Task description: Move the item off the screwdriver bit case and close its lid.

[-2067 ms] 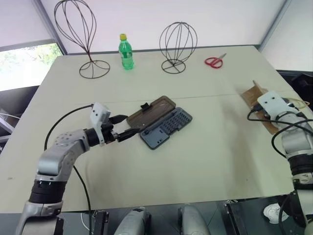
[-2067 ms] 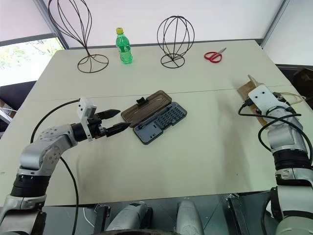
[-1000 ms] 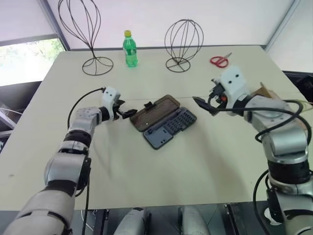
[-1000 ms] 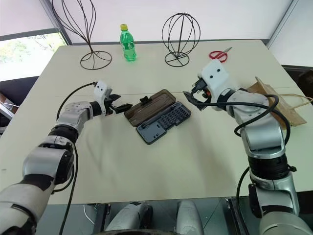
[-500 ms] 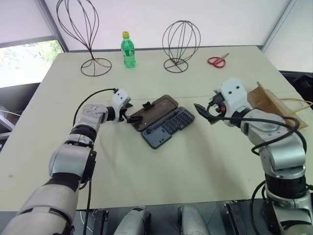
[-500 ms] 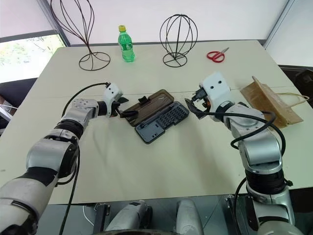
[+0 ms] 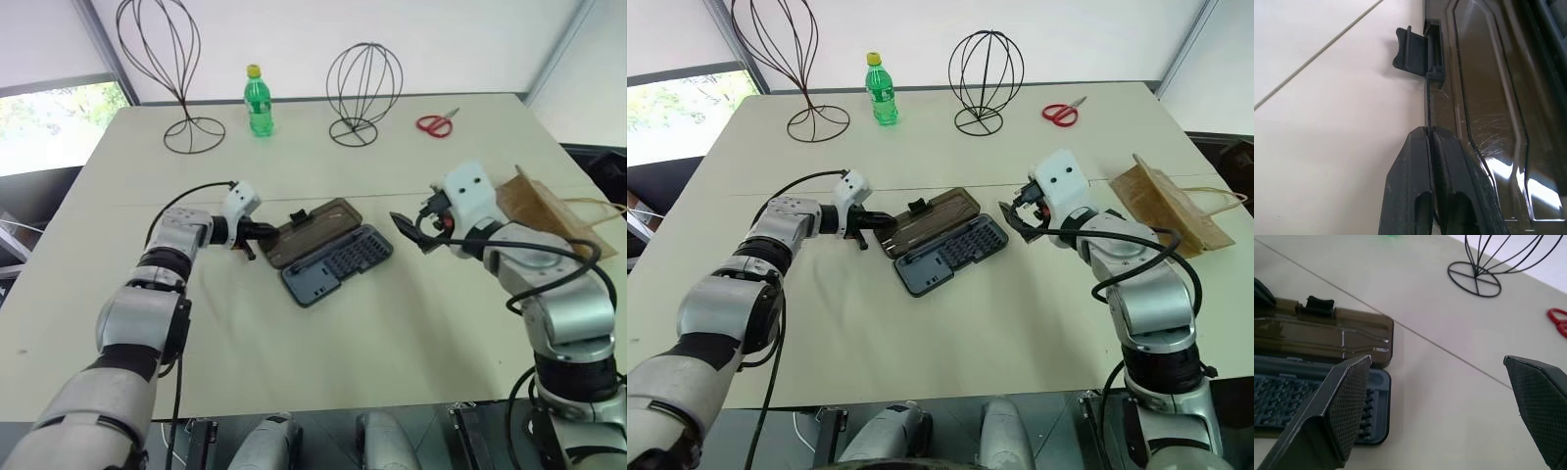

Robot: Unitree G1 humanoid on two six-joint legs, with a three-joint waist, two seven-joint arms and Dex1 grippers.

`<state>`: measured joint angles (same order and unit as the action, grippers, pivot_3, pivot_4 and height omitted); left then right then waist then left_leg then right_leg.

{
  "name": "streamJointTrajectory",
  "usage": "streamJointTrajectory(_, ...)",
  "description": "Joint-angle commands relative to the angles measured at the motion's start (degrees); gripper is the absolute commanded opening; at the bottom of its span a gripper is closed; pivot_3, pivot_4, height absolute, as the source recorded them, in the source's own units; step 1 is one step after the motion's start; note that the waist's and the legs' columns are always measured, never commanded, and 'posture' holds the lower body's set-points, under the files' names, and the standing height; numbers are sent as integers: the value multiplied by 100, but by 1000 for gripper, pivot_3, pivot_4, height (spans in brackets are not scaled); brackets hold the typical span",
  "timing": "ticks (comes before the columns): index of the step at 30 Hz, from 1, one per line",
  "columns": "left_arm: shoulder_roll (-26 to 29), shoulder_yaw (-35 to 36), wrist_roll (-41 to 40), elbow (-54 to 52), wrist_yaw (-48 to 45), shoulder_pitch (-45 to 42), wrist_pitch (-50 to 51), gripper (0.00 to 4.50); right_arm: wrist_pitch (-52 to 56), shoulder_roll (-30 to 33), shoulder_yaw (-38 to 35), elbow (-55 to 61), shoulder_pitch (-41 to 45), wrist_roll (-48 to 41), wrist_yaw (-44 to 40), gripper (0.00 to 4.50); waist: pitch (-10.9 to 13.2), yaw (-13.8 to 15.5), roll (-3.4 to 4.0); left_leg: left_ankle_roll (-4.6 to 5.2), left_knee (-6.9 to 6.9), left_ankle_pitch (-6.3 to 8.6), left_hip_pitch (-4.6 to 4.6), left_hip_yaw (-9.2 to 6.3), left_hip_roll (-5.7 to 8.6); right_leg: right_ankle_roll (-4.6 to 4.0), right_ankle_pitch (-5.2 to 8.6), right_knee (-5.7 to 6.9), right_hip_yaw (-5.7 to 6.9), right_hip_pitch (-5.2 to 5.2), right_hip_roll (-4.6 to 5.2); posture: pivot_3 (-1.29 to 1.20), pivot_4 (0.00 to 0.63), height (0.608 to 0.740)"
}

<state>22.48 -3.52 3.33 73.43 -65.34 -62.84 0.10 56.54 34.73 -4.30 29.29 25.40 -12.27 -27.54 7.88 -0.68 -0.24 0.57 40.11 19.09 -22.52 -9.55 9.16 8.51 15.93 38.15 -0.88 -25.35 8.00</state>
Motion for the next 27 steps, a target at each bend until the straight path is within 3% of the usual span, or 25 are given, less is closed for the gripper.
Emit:
streamJointTrajectory(1,-12,-306,333,-5,-375,76,-558,61,-155,429,-465,656,-550,-600,-783,4500,0,20,0,0,-1,0,-1,-4,0,0,0,0,1,0,0,0,150,740)
streamJointTrajectory(6,262,-786,841,-157,-721,-103,-2303,61,-246,1144,-1579,1136,-1702,-1681,-2069,4500,3,6,-5,5,-1,3,-6,-3,2,0,0,-3,3,6,0,0,150,740)
streamJointTrajectory(13,335,-904,832,-213,-1408,-189,-3326,61,-260,1619,-2200,1056,-2129,-2268,-2415,4500,5,2,-8,6,3,3,-1,8,-4,1,0,-9,2,8,1,0,150,740)
streamJointTrajectory(27,331,-833,683,-225,-1626,46,-3057,61,-488,1718,-1945,971,-2273,-2379,-2174,4500,7,7,-12,6,5,3,-1,8,-4,2,0,-4,2,9,1,0,150,740)
